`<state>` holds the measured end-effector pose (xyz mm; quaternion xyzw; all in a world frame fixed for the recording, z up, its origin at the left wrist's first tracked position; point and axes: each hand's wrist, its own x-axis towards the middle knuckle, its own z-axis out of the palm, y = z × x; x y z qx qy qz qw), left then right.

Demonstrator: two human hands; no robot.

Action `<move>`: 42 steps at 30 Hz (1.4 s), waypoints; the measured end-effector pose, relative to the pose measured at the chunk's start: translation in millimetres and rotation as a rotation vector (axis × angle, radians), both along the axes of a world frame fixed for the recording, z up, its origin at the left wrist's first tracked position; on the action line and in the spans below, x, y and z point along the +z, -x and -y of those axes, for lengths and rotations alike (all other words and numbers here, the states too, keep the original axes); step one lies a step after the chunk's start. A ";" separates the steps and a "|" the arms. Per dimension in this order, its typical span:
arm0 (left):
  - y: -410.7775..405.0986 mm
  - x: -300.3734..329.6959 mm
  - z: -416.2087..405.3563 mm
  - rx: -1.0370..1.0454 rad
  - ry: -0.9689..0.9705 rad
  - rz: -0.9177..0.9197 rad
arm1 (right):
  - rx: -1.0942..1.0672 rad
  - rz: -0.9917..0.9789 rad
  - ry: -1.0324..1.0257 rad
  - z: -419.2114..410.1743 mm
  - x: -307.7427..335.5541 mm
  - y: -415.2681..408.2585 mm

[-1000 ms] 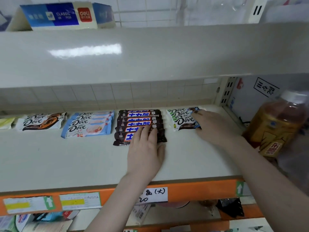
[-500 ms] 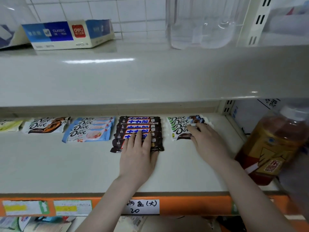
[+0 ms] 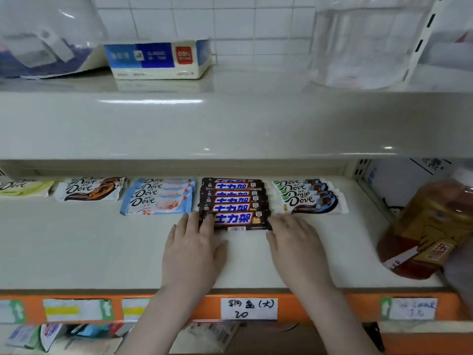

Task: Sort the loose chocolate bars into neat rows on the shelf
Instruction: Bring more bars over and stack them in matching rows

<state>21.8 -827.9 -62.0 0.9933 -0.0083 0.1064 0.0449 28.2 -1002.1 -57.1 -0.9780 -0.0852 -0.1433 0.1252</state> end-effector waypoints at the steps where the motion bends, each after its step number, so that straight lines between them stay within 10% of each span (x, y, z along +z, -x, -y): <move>1: 6.1 1.0 -13.0 0.016 0.006 0.008 | 0.000 0.005 -0.016 -16.3 -0.2 6.4; 22: 155.5 15.8 -489.1 0.527 0.063 0.066 | 0.434 -0.064 -0.057 -503.4 9.8 68.1; 42: 76.1 25.4 -877.8 0.800 0.045 0.048 | 0.542 -0.004 -0.043 -890.3 28.3 -32.0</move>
